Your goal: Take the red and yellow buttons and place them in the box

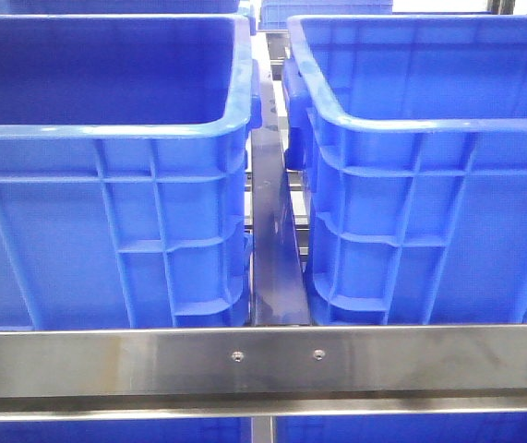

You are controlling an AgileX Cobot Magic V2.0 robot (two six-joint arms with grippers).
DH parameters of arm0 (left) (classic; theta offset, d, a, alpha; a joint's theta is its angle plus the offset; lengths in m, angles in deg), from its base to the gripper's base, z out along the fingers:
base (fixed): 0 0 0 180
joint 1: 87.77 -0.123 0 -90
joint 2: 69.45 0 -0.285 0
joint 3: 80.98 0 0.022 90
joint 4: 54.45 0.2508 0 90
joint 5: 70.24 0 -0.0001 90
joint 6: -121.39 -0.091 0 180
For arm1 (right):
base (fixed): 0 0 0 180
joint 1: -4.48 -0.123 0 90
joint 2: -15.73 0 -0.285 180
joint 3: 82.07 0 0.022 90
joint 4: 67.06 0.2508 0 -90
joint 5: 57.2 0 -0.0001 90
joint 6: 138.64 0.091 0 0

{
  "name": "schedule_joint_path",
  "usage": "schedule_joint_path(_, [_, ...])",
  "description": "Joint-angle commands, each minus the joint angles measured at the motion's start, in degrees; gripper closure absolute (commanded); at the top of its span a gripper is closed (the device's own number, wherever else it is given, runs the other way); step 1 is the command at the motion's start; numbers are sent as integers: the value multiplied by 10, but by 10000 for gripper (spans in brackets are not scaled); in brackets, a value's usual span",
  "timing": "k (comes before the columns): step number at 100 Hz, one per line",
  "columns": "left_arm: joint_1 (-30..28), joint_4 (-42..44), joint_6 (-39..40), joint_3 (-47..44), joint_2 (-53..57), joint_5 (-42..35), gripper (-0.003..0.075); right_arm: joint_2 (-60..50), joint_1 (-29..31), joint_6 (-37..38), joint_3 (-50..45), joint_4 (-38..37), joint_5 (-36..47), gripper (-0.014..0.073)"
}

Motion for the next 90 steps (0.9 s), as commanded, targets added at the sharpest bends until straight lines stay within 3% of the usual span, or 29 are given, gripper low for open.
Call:
schedule_joint_path(1, [-1, -8, 6, 13, -8, -47, 739, 3, 1, 149, 14, -120, 34, 661])
schedule_joint_path(25, [-1, -8, 6, 13, -8, -47, 739, -7, -26, 448, 12, -447, 58, 661])
schedule_joint_path(46, [-1, -8, 6, 13, -8, -47, 739, -29, -99, 633, -39, -653, 174, 661])
schedule_joint_path(55, [-1, -8, 6, 13, -8, -47, 739, -32, -114, 671, -72, -680, 213, 661])
schedule_joint_path(90, [-1, -8, 6, 13, -8, -47, 739, -121, -112, 677, -173, -680, 252, 661])
